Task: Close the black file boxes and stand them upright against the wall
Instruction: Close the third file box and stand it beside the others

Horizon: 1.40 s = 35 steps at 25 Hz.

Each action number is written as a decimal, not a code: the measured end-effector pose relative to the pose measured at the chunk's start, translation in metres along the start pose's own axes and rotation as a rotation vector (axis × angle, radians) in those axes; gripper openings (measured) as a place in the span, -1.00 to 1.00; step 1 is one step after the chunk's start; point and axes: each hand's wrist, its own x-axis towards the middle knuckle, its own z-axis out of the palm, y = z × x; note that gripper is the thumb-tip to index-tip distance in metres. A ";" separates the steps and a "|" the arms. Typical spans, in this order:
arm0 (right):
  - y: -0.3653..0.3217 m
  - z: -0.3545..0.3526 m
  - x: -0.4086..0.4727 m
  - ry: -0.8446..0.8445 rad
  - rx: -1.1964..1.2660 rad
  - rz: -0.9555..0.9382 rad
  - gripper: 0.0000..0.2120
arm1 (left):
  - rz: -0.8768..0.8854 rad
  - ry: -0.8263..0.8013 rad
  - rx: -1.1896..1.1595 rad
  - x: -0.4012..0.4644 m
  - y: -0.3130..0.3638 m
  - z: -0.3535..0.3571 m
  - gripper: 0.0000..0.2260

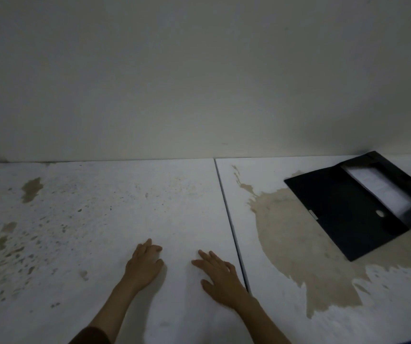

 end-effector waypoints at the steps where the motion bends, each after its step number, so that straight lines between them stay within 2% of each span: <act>1: 0.011 -0.008 -0.003 0.019 0.037 0.017 -0.56 | 0.015 -0.005 -0.002 0.003 0.011 0.008 -0.63; 3: 0.039 -0.026 -0.014 0.106 0.121 0.079 -0.57 | 0.067 -0.033 -0.023 0.010 0.037 0.025 -0.65; 6: 0.092 -0.059 -0.044 0.327 0.258 0.251 -0.58 | 0.184 -0.141 -0.030 0.021 0.082 0.054 -0.65; 9: 0.138 -0.089 -0.071 0.556 0.326 0.517 -0.58 | 0.263 -0.278 -0.015 0.029 0.119 0.075 -0.64; 11: 0.163 -0.105 -0.084 0.601 0.371 0.681 -0.57 | 0.306 -0.321 0.010 0.035 0.136 0.084 -0.63; 13: 0.187 -0.115 -0.094 0.566 0.369 0.765 -0.54 | 0.339 -0.340 0.072 0.039 0.149 0.090 -0.58; 18: 0.232 -0.134 -0.102 0.411 0.214 0.828 -0.37 | 0.351 -0.393 0.303 0.047 0.166 0.097 -0.50; 22: 0.247 -0.142 -0.089 0.327 0.220 0.878 -0.31 | 0.345 -0.395 0.337 0.055 0.165 0.097 -0.50; 26: 0.235 -0.127 -0.082 0.418 0.005 0.918 -0.41 | 0.379 -0.362 0.311 0.056 0.161 0.097 -0.52; 30: 0.225 -0.114 -0.078 0.469 -0.181 0.837 -0.61 | 0.405 -0.308 0.295 0.057 0.161 0.095 -0.55; 32: 0.224 -0.113 -0.079 0.432 -0.110 0.827 -0.63 | 0.399 -0.315 0.285 0.056 0.161 0.095 -0.55; 35: 0.217 -0.121 -0.079 0.261 -0.102 0.849 -0.52 | 0.385 -0.326 0.261 0.056 0.161 0.094 -0.55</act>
